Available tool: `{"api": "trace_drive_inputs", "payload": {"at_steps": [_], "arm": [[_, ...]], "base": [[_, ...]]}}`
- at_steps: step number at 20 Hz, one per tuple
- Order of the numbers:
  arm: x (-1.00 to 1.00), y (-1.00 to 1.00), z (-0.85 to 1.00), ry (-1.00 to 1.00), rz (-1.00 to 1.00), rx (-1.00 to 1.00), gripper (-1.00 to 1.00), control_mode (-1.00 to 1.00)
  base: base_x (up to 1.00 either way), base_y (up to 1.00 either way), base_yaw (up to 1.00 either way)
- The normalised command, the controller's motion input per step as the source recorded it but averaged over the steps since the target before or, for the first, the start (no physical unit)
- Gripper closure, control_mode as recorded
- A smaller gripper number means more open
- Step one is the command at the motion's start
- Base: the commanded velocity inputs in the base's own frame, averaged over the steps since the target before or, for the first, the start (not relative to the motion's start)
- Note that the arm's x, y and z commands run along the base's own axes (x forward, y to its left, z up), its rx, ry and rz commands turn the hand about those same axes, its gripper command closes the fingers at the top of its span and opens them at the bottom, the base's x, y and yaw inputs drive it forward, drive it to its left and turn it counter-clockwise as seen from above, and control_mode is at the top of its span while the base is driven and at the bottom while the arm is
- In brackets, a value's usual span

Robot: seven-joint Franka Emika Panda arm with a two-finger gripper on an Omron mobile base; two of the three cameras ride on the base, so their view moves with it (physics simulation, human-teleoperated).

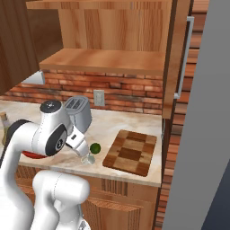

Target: Open the cabinet. Place the bowl and condiment on the counter. Then place the lime and garlic on the cutting board.

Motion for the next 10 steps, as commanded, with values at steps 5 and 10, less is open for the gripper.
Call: {"api": "trace_drive_inputs", "payload": {"at_steps": [5,10], "arm": [[0.0,0.0,-0.33,-0.07,0.01,-0.03,-1.0,-1.0],[0.05,0.0,-0.34,-0.09,0.03,-0.02,-1.0,-1.0]], "base": [[0.0,0.0,0.0],[0.0,0.0,0.0]]}}
